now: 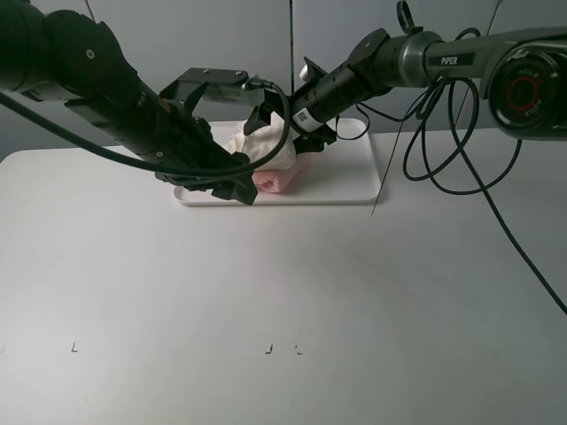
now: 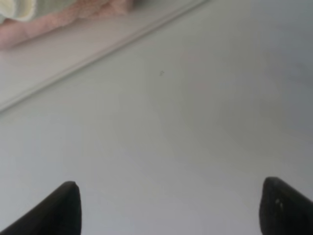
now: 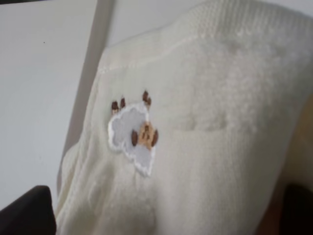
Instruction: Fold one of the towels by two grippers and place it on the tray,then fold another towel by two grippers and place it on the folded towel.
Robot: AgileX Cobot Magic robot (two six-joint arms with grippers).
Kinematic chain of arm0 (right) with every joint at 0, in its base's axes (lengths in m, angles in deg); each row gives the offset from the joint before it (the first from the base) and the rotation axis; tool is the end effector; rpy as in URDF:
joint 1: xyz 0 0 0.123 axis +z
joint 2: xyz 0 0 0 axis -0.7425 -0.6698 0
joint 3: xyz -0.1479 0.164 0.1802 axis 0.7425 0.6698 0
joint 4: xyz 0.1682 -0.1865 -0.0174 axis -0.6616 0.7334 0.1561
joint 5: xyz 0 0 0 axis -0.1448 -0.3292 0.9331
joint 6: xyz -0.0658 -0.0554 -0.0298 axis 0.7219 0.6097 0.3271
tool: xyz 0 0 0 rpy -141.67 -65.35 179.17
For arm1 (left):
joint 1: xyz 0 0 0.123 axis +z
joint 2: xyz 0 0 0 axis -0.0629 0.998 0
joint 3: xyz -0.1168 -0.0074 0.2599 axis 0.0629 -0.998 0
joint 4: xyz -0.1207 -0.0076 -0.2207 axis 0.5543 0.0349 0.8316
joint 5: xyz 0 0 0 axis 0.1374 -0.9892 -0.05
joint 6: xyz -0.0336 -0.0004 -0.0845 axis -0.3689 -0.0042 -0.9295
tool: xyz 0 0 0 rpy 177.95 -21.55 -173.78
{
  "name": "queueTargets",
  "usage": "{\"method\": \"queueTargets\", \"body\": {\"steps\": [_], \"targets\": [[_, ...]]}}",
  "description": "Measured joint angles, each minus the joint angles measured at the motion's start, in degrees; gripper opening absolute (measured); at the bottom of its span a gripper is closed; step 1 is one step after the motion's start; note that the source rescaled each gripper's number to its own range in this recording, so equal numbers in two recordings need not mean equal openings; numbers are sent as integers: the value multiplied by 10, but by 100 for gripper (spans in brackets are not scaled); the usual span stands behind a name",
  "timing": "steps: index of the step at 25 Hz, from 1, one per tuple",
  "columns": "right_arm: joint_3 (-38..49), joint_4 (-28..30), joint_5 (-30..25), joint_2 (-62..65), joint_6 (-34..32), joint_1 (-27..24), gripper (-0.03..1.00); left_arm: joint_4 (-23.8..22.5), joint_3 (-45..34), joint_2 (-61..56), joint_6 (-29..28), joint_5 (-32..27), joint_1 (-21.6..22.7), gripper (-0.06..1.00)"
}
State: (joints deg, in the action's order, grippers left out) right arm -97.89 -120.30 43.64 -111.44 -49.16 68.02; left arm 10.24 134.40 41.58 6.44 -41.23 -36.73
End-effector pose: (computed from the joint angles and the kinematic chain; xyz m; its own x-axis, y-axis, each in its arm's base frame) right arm 0.4825 0.2286 0.1236 -0.9412 0.0155 -0.3376 -0.2150 0.7431 0.6336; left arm 0.2930 -0.2053 0.2077 -0.7631 0.4054 -0.5034 0.5394 0.8285 -0.1505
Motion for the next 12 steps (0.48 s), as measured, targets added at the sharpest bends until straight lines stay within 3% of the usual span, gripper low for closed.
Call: {"method": "queueTargets", "body": {"steps": [7, 12], "targets": [[0, 135, -7, 55, -23, -1, 100, 0, 0, 0, 0, -1, 0, 94], [0, 217, -50, 106, -58, -11, 100, 0, 0, 0, 4, -5, 0, 94]]}}
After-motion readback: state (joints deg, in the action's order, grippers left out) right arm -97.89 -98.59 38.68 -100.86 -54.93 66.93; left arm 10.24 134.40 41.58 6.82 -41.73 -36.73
